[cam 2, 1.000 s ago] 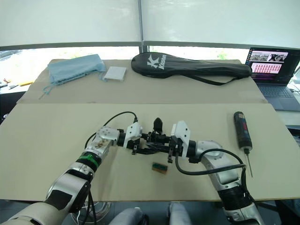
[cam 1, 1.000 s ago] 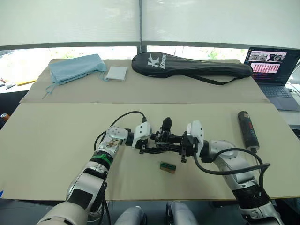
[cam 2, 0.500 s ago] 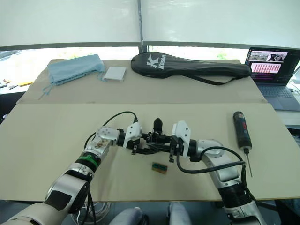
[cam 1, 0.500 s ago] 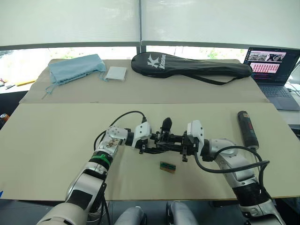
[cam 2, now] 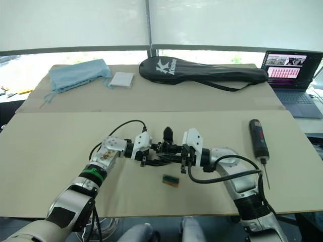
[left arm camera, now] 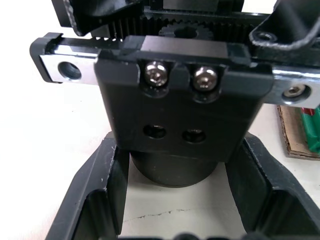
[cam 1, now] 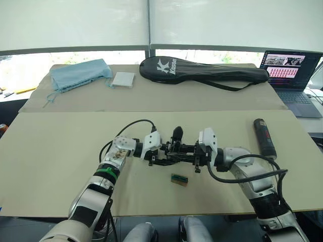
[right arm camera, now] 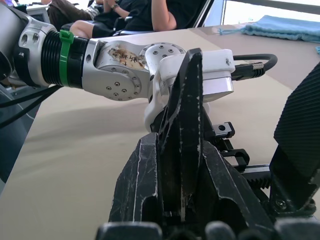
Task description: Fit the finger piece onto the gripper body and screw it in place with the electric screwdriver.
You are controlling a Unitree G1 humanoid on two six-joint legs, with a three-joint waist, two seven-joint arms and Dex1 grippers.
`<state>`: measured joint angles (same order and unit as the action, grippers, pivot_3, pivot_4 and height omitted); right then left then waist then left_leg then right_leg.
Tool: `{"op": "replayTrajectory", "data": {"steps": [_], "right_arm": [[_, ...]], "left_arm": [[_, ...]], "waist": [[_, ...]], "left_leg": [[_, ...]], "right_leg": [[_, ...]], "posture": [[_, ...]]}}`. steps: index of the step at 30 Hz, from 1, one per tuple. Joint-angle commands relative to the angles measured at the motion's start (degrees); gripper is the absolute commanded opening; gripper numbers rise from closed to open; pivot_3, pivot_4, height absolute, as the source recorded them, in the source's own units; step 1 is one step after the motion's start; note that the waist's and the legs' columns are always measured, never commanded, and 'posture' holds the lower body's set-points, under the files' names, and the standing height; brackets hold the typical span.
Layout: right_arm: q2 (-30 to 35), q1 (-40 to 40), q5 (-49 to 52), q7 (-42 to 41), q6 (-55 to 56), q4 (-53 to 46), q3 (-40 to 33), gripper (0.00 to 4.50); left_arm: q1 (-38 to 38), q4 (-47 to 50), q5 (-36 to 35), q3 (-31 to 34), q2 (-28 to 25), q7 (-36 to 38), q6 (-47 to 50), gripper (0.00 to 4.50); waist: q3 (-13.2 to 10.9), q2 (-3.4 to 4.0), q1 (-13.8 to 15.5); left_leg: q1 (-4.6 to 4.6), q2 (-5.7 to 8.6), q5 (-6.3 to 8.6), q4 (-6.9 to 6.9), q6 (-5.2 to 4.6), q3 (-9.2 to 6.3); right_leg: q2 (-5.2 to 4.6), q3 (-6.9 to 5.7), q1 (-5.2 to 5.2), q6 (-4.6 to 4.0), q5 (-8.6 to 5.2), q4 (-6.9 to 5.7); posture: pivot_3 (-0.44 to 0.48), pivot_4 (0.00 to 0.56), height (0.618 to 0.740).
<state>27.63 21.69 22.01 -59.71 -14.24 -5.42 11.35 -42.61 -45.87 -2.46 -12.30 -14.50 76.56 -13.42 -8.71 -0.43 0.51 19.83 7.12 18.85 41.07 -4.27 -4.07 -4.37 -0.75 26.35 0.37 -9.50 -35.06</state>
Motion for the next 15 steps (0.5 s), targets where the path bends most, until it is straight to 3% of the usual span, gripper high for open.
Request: {"op": "replayTrajectory", "data": {"steps": [1,9,15], "right_arm": [[2.1,0.0,-4.5,1.1,-2.6,2.1,2.3,0.44],[1.8,0.9,-2.5,2.2,-7.4,1.2,1.6,0.44],[1.2,1.1,-0.6,0.0,-3.5,-2.1,0.4,0.44]], "left_arm": [[0.8,1.4,-0.2,-0.6,-0.6,0.9,0.7,2.25],[1.4,2.0,-0.3,-0.7,-0.7,0.9,2.0,2.25],[2.6,3.1,-1.6,-0.4,-0.8,2.6,1.7,2.25]], "waist": [[0.1,0.01,-0.1],[0.2,0.0,-0.3],[0.2,0.01,-0.4]], "left_leg": [[-0.02,0.0,0.0,0.0,0.0,0.0],[-0.11,-0.01,0.0,-0.03,0.0,0.0],[-0.12,-0.01,0.0,-0.06,0.0,0.0]], "right_leg": [[0.0,0.0,-0.01,0.0,0.0,0.0],[0.0,0.03,-0.08,0.0,0.0,0.0],[0.01,0.03,-0.07,0.0,0.0,0.0]], "posture": [[0.0,0.15,0.74],[0.0,0.15,0.74],[0.0,0.15,0.74]]}}
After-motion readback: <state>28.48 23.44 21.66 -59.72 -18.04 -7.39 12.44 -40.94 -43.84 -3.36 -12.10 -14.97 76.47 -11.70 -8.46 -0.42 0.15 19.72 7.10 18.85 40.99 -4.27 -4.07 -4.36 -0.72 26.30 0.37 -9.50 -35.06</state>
